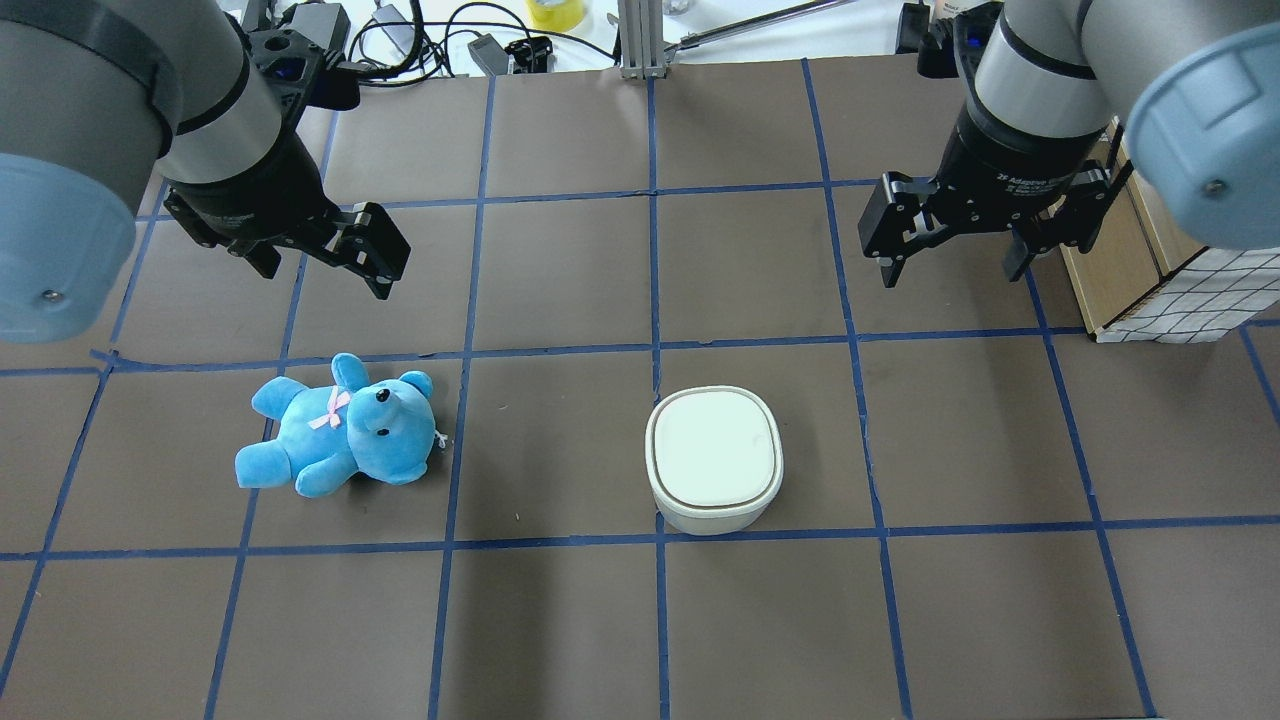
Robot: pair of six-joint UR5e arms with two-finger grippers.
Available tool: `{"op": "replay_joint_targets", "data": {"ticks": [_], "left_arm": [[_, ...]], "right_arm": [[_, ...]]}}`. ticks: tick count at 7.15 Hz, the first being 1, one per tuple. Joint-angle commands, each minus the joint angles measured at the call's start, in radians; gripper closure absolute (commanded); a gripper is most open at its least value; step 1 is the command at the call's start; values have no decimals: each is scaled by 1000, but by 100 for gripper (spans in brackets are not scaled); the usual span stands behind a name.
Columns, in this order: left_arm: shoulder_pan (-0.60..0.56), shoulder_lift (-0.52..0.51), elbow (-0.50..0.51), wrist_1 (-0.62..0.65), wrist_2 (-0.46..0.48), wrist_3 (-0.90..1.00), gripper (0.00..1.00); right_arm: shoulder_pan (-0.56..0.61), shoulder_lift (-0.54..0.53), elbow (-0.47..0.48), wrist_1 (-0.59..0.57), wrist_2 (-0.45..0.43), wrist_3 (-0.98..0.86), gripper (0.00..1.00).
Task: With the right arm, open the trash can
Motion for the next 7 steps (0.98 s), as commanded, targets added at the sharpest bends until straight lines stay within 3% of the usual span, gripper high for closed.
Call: {"op": "replay_joint_targets", "data": {"ticks": [1, 7], "left_arm": [[0, 0, 0, 0, 0, 0, 0], [0, 0, 0, 0, 0, 0, 0]], "right_arm": [[0, 1, -1, -5, 0, 0, 0], [0, 0, -2, -6, -8, 11, 0]]}}
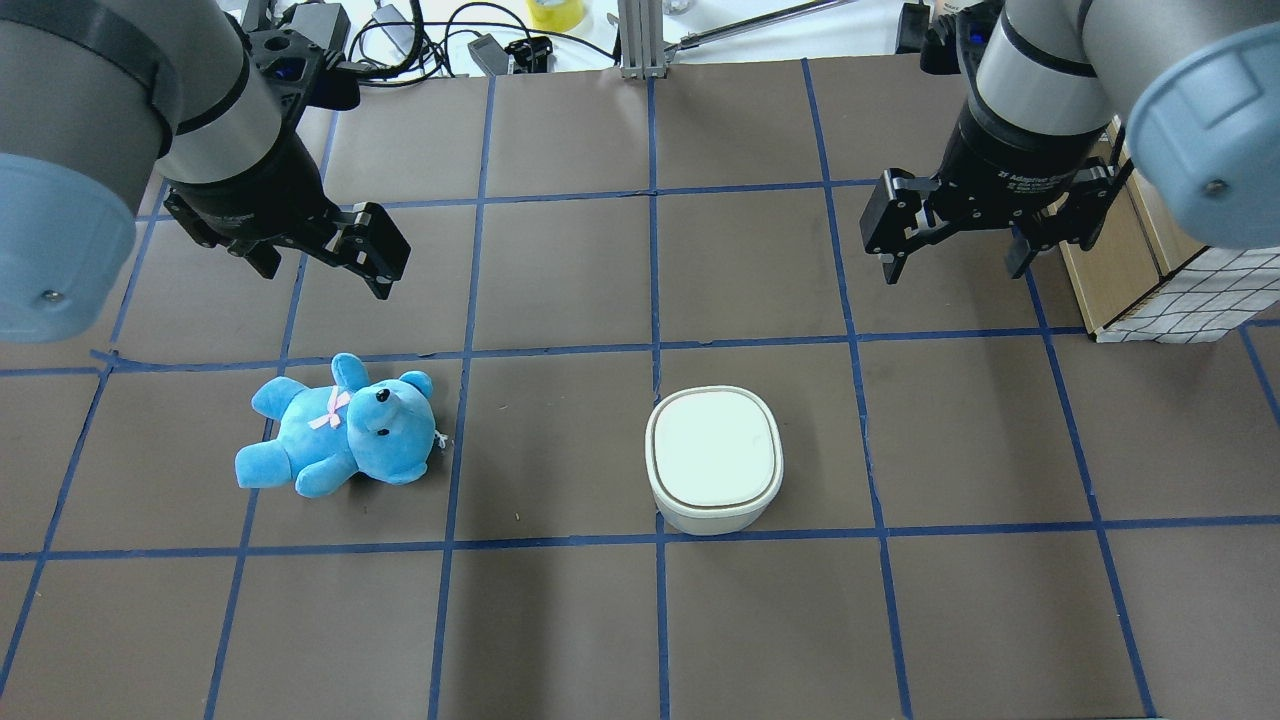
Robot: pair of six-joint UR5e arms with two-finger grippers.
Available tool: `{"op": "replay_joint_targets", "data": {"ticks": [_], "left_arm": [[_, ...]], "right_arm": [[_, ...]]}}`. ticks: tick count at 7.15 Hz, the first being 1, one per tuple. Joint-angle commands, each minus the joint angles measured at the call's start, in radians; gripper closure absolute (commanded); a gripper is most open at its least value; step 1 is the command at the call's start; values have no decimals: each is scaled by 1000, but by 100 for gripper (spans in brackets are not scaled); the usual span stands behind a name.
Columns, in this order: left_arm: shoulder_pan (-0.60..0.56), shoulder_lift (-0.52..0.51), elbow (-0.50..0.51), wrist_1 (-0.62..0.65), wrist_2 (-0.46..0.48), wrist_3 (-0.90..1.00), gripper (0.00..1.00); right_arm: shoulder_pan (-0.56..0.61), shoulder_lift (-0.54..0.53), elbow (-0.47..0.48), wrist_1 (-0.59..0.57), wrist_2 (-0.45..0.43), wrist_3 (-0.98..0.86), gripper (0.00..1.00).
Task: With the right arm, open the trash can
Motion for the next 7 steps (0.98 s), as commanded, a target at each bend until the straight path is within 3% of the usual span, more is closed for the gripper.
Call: {"op": "replay_joint_targets", "data": {"ticks": [1, 7], "left_arm": [[0, 0, 0, 0, 0, 0, 0], [0, 0, 0, 0, 0, 0, 0]], "right_arm": [[0, 0, 0, -2, 1, 2, 0], [2, 2, 1, -9, -4, -11, 0]]}}
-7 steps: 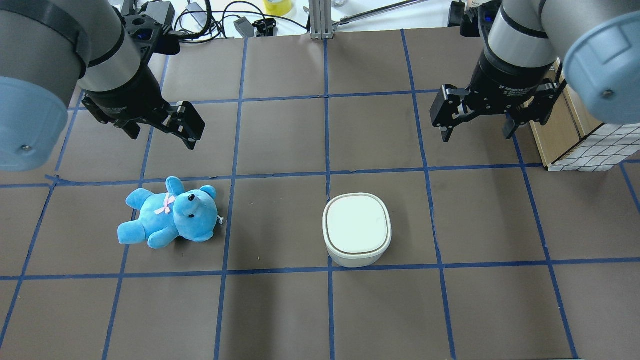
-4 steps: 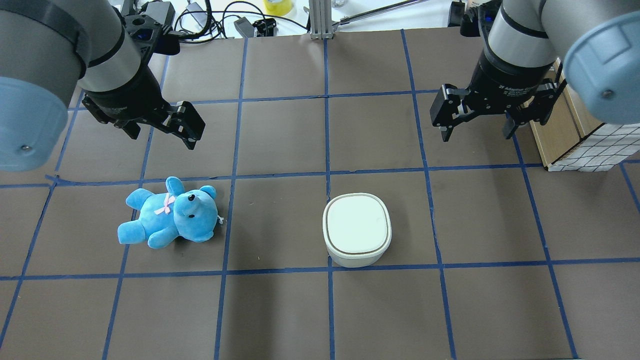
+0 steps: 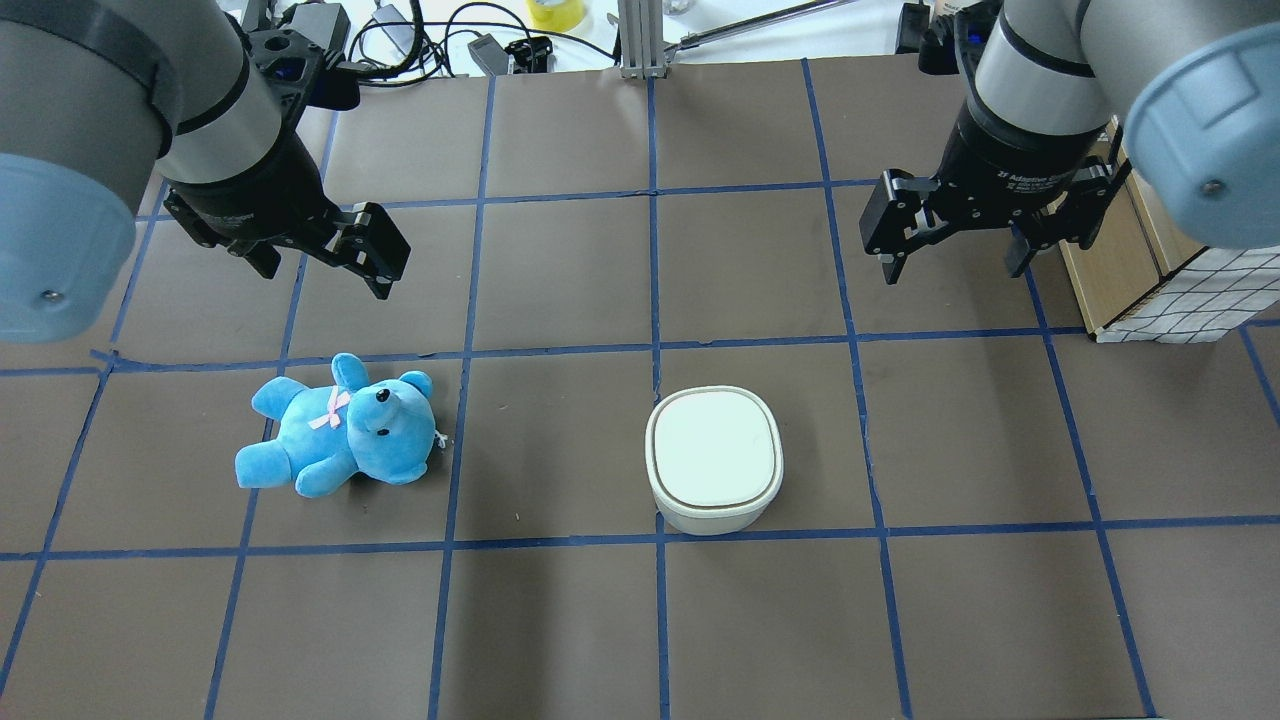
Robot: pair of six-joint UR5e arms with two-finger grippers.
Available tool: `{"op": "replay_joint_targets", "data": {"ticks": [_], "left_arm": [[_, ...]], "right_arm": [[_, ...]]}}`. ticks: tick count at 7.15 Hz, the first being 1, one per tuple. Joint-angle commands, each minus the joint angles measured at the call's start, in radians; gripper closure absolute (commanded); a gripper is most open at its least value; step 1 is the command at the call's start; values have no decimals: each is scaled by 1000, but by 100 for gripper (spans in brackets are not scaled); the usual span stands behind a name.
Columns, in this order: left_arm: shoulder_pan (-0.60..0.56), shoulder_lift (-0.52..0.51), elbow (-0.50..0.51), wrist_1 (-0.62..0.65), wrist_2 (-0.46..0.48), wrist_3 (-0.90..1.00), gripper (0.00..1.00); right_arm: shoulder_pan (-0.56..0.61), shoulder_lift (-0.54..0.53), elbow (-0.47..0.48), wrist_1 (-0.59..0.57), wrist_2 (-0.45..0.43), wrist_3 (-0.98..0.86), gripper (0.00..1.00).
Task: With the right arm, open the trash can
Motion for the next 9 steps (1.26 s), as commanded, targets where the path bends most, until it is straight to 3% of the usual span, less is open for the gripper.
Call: {"op": "replay_joint_targets", "data": {"ticks": [1, 9], "left_arm": [[0, 0, 0, 0, 0, 0, 0], [0, 0, 0, 0, 0, 0, 0]], "right_arm": [[0, 2, 2, -5, -2, -2, 0], [3, 0, 8, -7, 0, 2, 3]]}}
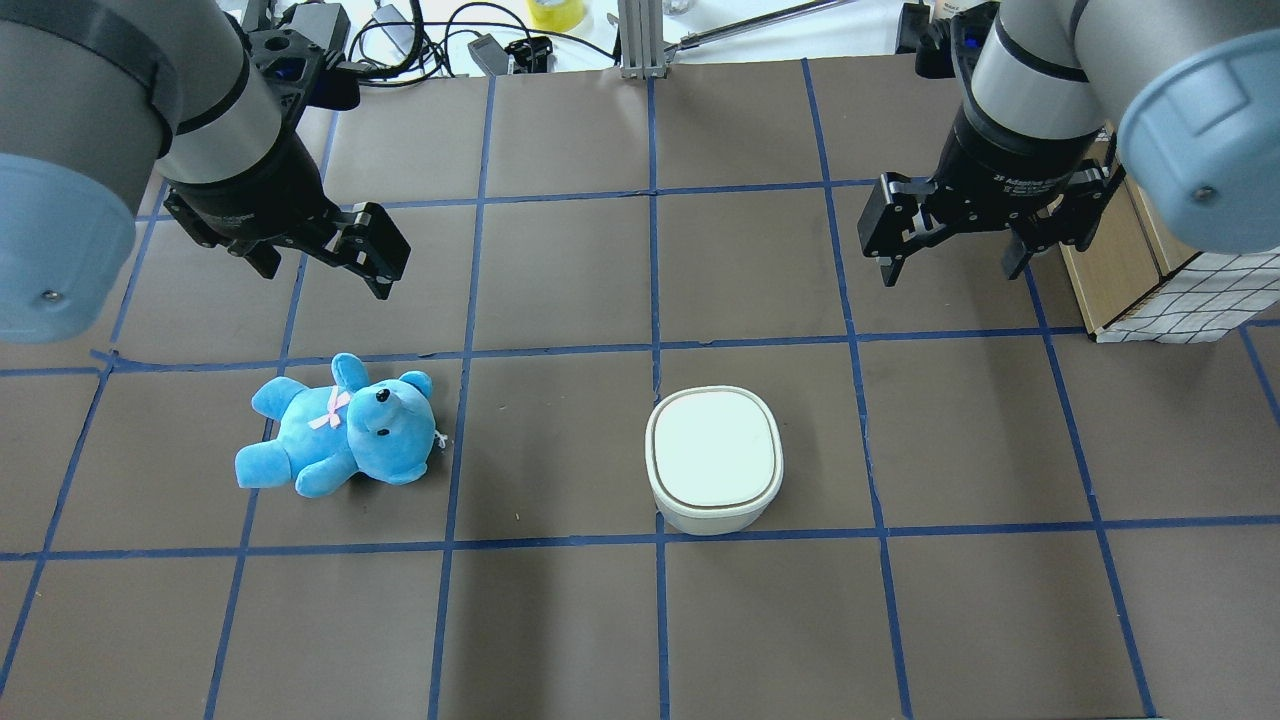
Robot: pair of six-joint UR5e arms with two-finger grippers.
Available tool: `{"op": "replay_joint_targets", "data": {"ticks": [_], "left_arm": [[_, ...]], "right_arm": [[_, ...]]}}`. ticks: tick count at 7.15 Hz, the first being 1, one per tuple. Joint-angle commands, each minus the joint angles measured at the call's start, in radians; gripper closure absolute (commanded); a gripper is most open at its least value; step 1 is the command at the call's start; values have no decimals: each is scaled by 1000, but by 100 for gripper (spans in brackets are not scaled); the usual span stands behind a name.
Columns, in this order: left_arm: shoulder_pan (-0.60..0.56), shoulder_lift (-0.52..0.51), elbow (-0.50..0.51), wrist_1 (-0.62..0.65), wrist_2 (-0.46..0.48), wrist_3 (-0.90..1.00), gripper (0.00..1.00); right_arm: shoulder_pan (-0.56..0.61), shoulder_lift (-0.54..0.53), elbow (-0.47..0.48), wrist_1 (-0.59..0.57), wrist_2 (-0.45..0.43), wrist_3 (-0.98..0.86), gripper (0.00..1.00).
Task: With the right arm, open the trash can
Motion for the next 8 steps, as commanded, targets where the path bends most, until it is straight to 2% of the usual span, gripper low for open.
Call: {"op": "replay_joint_targets", "data": {"ticks": [1, 8], "left_arm": [[0, 0, 0, 0, 0, 0, 0], [0, 0, 0, 0, 0, 0, 0]], "right_arm": [[1, 0, 2, 1, -2, 4, 3], [2, 1, 4, 1, -2, 6, 1]]}}
